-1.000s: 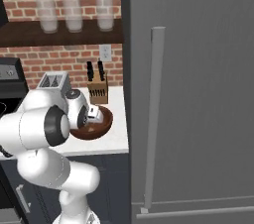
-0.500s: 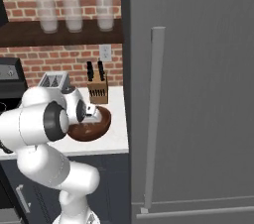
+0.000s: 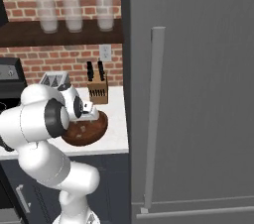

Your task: Grab a lemon wedge from the fridge and one ice cube from the ice bowl, and put them in the glass of lemonade.

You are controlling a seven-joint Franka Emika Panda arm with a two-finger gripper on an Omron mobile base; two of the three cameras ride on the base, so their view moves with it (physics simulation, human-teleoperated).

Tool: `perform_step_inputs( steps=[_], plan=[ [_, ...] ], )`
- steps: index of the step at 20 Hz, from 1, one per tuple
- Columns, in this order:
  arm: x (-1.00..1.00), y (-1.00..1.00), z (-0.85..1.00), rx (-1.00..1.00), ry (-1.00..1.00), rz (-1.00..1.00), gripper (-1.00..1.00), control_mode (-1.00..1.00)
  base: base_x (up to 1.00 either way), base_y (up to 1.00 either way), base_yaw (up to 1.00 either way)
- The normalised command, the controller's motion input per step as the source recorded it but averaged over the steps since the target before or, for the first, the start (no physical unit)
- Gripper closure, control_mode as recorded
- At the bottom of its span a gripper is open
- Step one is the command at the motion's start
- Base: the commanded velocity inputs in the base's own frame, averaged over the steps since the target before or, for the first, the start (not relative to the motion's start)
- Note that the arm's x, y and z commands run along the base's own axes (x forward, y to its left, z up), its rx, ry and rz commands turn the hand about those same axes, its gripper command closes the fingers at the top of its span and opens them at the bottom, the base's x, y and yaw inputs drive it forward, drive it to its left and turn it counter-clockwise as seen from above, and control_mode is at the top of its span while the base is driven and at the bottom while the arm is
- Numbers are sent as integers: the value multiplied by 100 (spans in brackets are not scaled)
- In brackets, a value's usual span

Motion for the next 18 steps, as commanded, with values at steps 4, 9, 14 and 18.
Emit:
perform_step_inputs(
  steps=[4,9,14,18],
  plan=[
    [-16,0,-1,0,-1,0,-100,-100,0,0,0],
    [-11,0,17,0,-3,0,-100,-100,0,0,0],
    [0,0,24,0,0,0,-100,-100,0,0,0],
    [-1,0,-1,0,2,0,-100,-100,0,0,0]
  ],
)
